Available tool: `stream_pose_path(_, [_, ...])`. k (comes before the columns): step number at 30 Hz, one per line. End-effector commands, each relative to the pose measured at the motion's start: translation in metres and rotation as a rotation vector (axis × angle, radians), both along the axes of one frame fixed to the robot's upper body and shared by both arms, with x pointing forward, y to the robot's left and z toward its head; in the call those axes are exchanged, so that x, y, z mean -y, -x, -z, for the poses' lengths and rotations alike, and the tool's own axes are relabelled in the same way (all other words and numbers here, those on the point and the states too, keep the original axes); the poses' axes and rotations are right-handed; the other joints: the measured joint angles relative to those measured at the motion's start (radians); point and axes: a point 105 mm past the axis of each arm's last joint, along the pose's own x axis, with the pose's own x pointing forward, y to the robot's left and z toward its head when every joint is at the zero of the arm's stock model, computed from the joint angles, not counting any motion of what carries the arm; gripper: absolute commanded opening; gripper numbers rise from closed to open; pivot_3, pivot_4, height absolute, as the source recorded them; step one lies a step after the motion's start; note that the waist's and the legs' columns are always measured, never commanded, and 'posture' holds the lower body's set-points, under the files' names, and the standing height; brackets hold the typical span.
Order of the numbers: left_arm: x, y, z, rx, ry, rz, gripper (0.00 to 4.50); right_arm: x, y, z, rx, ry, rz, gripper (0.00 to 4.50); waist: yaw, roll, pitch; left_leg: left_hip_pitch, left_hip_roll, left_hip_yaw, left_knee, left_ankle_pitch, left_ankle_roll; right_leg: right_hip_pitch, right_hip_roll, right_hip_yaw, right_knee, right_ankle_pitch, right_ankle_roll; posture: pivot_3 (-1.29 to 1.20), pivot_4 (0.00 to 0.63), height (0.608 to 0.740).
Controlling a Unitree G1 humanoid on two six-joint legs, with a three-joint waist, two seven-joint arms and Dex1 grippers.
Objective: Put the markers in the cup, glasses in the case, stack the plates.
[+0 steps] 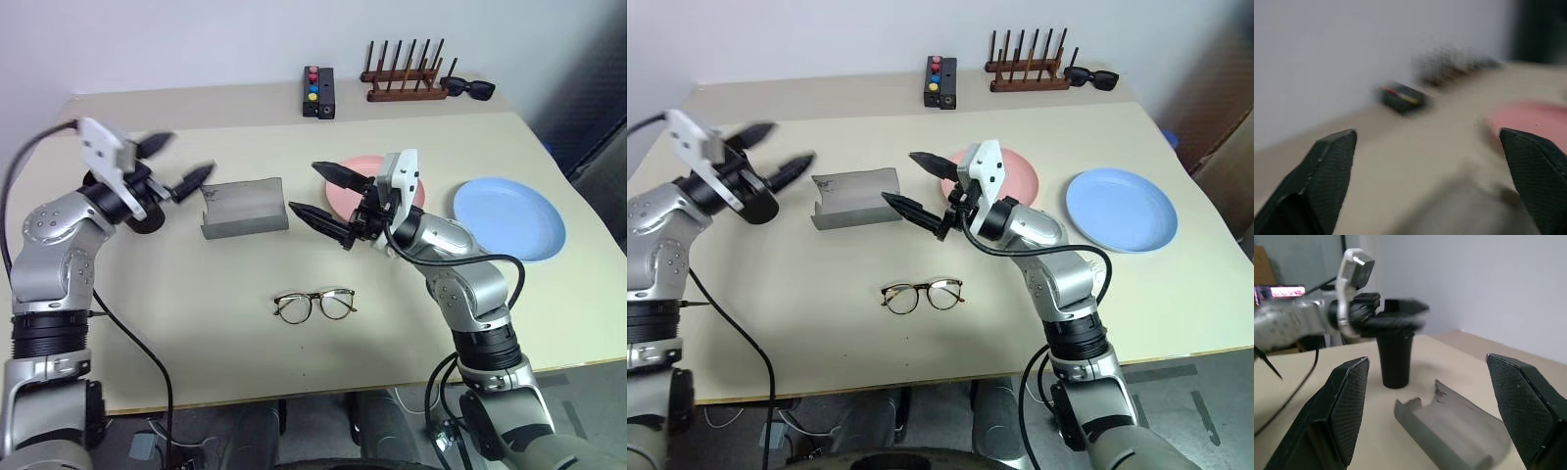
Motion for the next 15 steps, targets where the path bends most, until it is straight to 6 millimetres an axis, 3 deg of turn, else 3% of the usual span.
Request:
stream_pose_path(1, [0.008, 0.001, 0.020, -0.147, -0.156, 0.096, 4.48, 0.004, 0.005, -0.003, 0.039, 0.040, -0.014, 3.90, 0.002, 0.000, 0.000, 0.000, 0.000, 0.000, 0.000, 0.000, 0.000, 0.000, 0.000, 0.000, 0.000, 0.000, 0.000, 0.00, 0.150, 0.734])
stream_pose_path(6, [0.001, -0.003, 0.056, -0.302, -0.395, 0.167, 4.48, 0.016, 0.009, 0.024, 0.011, 0.214, -0.024, 3.90, 0.006, 0.000, 0.000, -0.001, 0.000, 0.000, 0.001, 0.000, 0.000, 0.000, 0.000, 0.000, -0.001, 0.000, 0.000, 0.00, 0.150, 0.734])
stream_pose_path(11, [-0.009, -0.016, 0.072, -0.366, -0.500, 0.173, 4.48, 0.029, 0.009, 0.027, -0.001, 0.239, 0.008, 3.90, 0.005, 0.000, 0.000, -0.001, 0.000, 0.000, 0.001, 0.000, 0.000, 0.000, 0.000, 0.000, -0.001, 0.000, 0.000, 0.00, 0.150, 0.734])
stream_pose_path(15, [-0.005, -0.022, 0.083, -0.386, -0.549, 0.204, 4.48, 0.036, 0.011, 0.028, -0.008, 0.245, 0.029, 3.90, 0.006, 0.000, 0.000, -0.001, 0.000, 0.000, 0.001, 0.000, 0.000, 0.000, 0.000, 0.000, -0.001, 0.000, 0.001, 0.00, 0.150, 0.734])
